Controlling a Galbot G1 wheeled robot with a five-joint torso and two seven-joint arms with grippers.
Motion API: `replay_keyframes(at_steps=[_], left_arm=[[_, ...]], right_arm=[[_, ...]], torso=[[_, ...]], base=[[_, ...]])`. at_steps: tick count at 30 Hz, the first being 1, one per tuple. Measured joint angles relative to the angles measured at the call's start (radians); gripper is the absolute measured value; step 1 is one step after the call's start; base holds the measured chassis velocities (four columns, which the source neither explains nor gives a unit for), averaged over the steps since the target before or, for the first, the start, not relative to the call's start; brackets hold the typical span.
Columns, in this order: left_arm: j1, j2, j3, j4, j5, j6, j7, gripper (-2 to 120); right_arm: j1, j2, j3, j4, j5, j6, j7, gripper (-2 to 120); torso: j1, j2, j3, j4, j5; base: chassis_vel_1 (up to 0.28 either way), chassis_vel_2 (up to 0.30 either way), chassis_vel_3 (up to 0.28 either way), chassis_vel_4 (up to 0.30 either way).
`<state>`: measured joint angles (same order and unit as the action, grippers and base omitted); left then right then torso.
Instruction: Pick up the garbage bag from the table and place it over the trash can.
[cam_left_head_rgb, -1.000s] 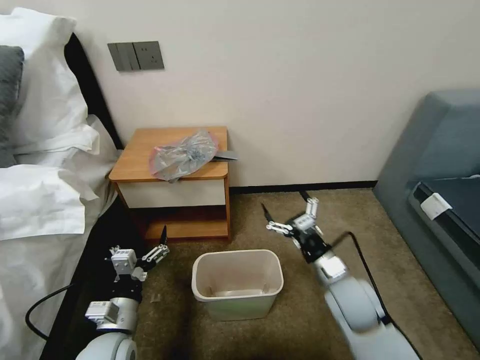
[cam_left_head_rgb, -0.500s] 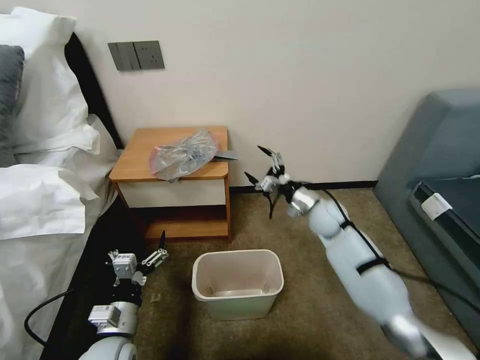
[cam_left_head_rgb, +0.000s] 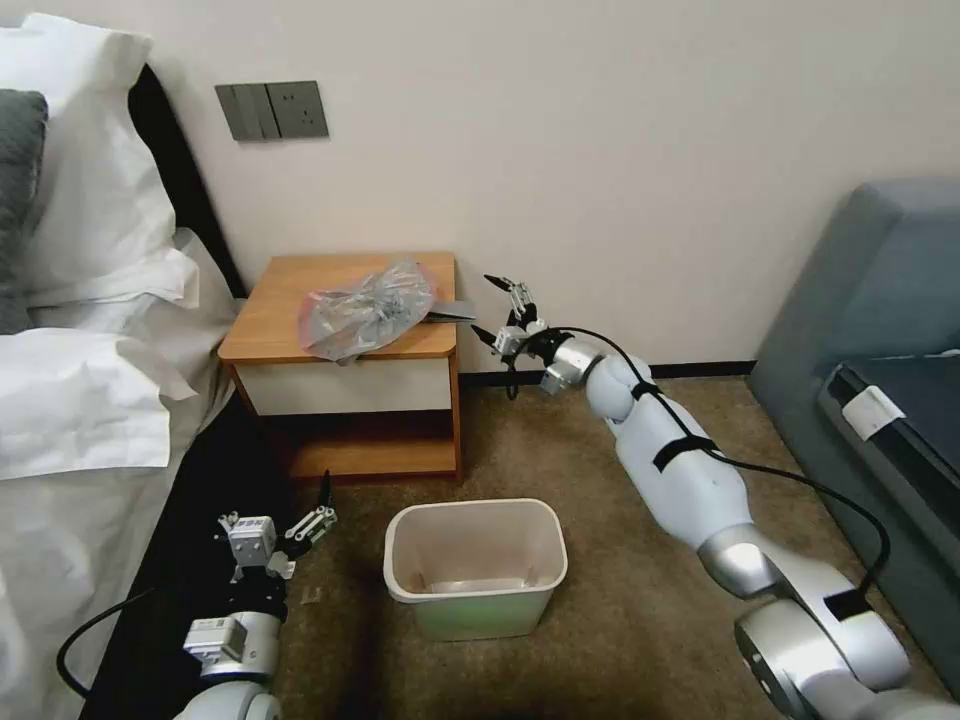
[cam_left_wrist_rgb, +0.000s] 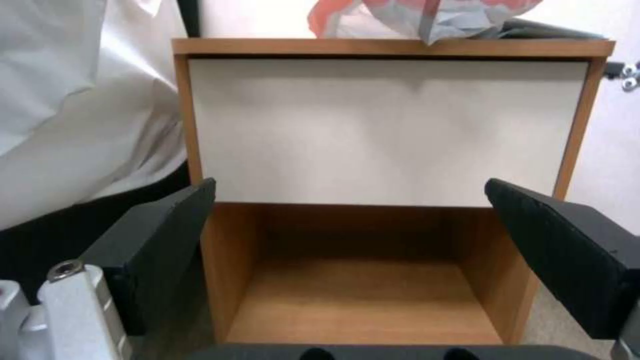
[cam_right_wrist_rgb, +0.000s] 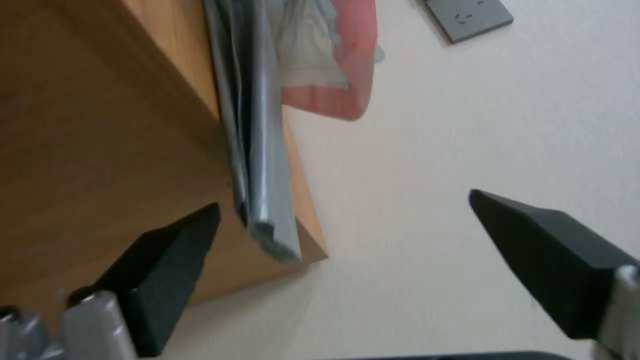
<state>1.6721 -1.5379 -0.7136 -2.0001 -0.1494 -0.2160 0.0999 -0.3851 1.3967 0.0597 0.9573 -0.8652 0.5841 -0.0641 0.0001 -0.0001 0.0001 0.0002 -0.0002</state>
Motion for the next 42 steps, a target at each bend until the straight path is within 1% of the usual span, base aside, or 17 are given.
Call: replay_keyframes(at_steps=[3, 4, 7, 8, 11, 12, 14, 15, 18, 19, 21, 23, 26, 36, 39, 40, 42], left_arm=[[0.004, 0.000, -0.002, -0.005, 0.000, 0.000, -0.007, 100], [0.004, 0.000, -0.002, -0.005, 0.000, 0.000, -0.007, 100], [0.004, 0.001, -0.003, -0.010, -0.001, 0.000, -0.010, 100], [0.004, 0.001, -0.003, -0.010, -0.001, 0.000, -0.010, 100], [0.003, -0.006, -0.001, -0.010, -0.001, 0.001, -0.011, 100], [0.003, -0.006, -0.001, -0.010, -0.001, 0.001, -0.011, 100], [0.003, -0.008, 0.000, -0.010, -0.001, 0.001, -0.011, 100], [0.003, -0.008, 0.000, -0.010, -0.001, 0.001, -0.011, 100], [0.003, -0.008, 0.000, -0.010, -0.002, 0.001, -0.012, 100], [0.003, -0.008, 0.000, -0.010, -0.002, 0.001, -0.012, 100], [0.003, -0.006, -0.002, -0.010, -0.003, 0.001, -0.013, 100], [0.003, -0.005, -0.002, -0.010, -0.004, 0.001, -0.014, 100], [0.002, -0.006, -0.003, -0.010, -0.004, 0.001, -0.015, 100], [-0.003, -0.008, -0.004, -0.006, -0.005, 0.001, -0.017, 100], [-0.002, -0.008, -0.008, -0.014, -0.024, 0.012, -0.022, 100], [-0.002, -0.008, -0.008, -0.014, -0.024, 0.012, -0.022, 100], [-0.003, -0.008, -0.016, -0.031, -0.054, 0.037, -0.034, 100]], right_arm=[[0.001, -0.004, -0.013, 0.001, 0.000, -0.002, -0.006, 82], [0.001, -0.004, -0.013, 0.001, 0.000, -0.002, -0.006, 82], [-0.006, -0.014, -0.024, 0.011, 0.002, -0.004, -0.011, 67], [-0.006, -0.014, -0.024, 0.011, 0.002, -0.004, -0.011, 67], [-0.009, -0.021, -0.040, 0.026, 0.007, -0.008, -0.017, 53], [-0.009, -0.021, -0.040, 0.026, 0.007, -0.008, -0.017, 53], [-0.011, -0.021, -0.047, 0.031, 0.008, -0.013, -0.021, 41], [-0.011, -0.021, -0.047, 0.031, 0.008, -0.013, -0.021, 41], [-0.011, -0.014, -0.049, 0.027, 0.009, -0.017, -0.022, 26], [-0.011, -0.014, -0.049, 0.027, 0.009, -0.017, -0.022, 26], [-0.012, -0.012, -0.049, 0.024, 0.009, -0.018, -0.022, 15], [-0.012, -0.012, -0.049, 0.023, 0.009, -0.019, -0.022, 13], [-0.013, -0.010, -0.049, 0.025, 0.007, -0.019, -0.022, 0], [-0.033, -0.022, -0.045, 0.061, 0.044, -0.029, -0.023, 0], [-0.081, -0.056, -0.067, 0.146, 0.176, -0.075, -0.038, 0], [-0.081, -0.056, -0.067, 0.146, 0.176, -0.075, -0.038, 0], [-0.128, -0.101, -0.101, 0.244, 0.288, -0.145, -0.045, 0]], torso=[[0.000, 0.000, 0.000, -0.0001, 0.0001], [0.000, 0.000, 0.000, -0.0001, 0.0001], [0.000, 0.000, 0.000, -0.0004, 0.0003], [0.000, 0.000, 0.000, -0.0004, 0.0003], [0.000, 0.000, 0.000, -0.0002, 0.0002], [0.000, 0.000, 0.000, -0.0002, 0.0002], [0.000, 0.000, 0.000, -0.0003, 0.0002], [0.000, 0.000, 0.000, -0.0003, 0.0002], [0.000, 0.000, 0.000, -0.0002, 0.0001], [0.000, 0.000, 0.000, -0.0002, 0.0001], [0.000, 0.000, 0.000, -0.0002, 0.0002], [0.000, 0.000, 0.000, -0.0002, 0.0002], [0.000, 0.000, 0.000, -0.0002, 0.0002], [0.000, 0.000, 0.000, -0.0001, 0.0002], [0.000, 0.000, 0.000, -0.0001, 0.0001], [0.000, 0.000, 0.000, -0.0001, 0.0001], [0.000, 0.000, 0.000, -0.0001, 0.0002]], base=[[0.000, 0.000, 0.000, 0.000], [0.000, 0.000, 0.000, 0.000], [0.000, 0.000, 0.000, 0.000], [0.000, 0.000, 0.000, 0.000], [0.000, 0.000, 0.000, 0.000], [0.000, 0.000, 0.000, 0.000], [0.000, 0.000, 0.000, 0.000], [0.000, 0.000, 0.000, 0.000], [0.000, 0.000, 0.000, 0.000], [0.000, 0.000, 0.000, 0.000], [0.000, 0.000, 0.000, 0.000], [0.000, 0.000, 0.000, 0.000], [0.000, 0.000, 0.000, 0.000], [0.000, 0.000, 0.000, 0.000], [0.000, 0.000, 0.000, 0.000], [0.000, 0.000, 0.000, 0.000], [0.000, 0.000, 0.000, 0.000]])
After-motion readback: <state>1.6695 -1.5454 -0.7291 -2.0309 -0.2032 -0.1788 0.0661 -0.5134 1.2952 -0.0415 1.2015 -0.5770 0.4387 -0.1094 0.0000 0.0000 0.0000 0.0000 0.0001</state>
